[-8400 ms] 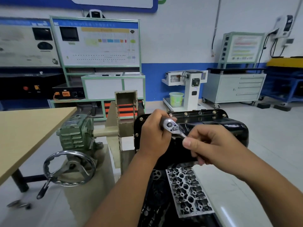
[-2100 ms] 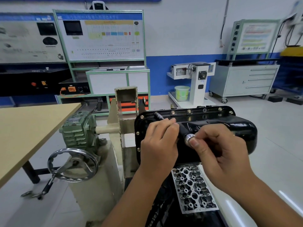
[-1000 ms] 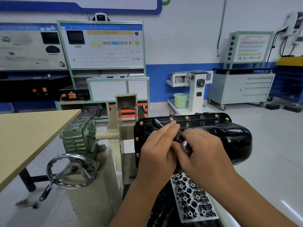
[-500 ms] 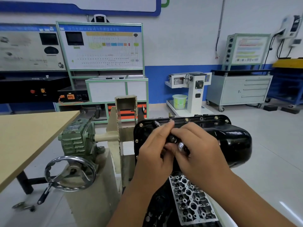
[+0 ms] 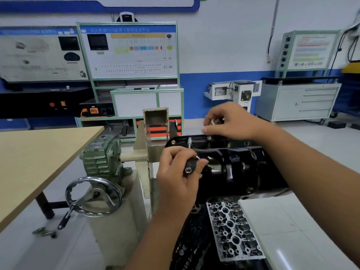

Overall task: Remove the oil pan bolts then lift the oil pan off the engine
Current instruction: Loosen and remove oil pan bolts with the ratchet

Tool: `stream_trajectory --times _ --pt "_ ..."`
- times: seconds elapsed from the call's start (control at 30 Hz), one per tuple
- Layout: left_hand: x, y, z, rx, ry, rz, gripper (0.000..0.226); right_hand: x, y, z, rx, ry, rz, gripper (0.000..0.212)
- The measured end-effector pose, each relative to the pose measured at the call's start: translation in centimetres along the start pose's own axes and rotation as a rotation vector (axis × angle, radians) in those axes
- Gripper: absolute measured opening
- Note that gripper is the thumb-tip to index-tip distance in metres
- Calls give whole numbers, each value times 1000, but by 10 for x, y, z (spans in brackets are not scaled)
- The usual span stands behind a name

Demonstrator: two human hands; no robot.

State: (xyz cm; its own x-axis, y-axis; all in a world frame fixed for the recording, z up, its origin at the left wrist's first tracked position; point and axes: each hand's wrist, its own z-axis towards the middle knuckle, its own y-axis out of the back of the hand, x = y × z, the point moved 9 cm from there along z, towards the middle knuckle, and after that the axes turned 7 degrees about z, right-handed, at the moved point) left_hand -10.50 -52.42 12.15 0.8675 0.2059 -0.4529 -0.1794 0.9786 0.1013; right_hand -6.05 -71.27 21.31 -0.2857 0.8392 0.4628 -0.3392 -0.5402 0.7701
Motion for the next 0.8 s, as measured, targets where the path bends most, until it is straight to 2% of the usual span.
stream_trajectory --times 0.07,0.17,0.27,0.37,0.43,0.47,0.57,0.67,0.73,0.8 --pt "5 2 -3 10 113 -63 21 -17 -19 3 65 -14 39 14" --pt "8 -1 -5 72 229 -347 33 -37 -28 -1 10 -18 96 17" --pt "8 -6 -6 160 279 -486 41 -44 -26 2 -12 -25 121 19" --pt "9 -12 -5 224 285 -423 44 -49 -34 4 59 -51 69 19" --pt "5 -15 -3 225 244 -351 44 -53 -33 5 38 -60 65 12" --pt "2 -15 -3 210 223 -328 42 -53 -30 5 0 -54 76 5" --pt "-5 -15 -4 148 182 -250 35 -56 -13 5 -199 -57 99 12" --pt "-13 -14 -6 76 163 -190 33 -56 3 14 -351 -114 254 14" --pt "-20 -13 -5 37 132 -129 28 -44 -1 28 -309 -120 405 17" --pt "-27 -9 -3 3 82 -111 20 -25 -19 38 -184 -79 490 16"
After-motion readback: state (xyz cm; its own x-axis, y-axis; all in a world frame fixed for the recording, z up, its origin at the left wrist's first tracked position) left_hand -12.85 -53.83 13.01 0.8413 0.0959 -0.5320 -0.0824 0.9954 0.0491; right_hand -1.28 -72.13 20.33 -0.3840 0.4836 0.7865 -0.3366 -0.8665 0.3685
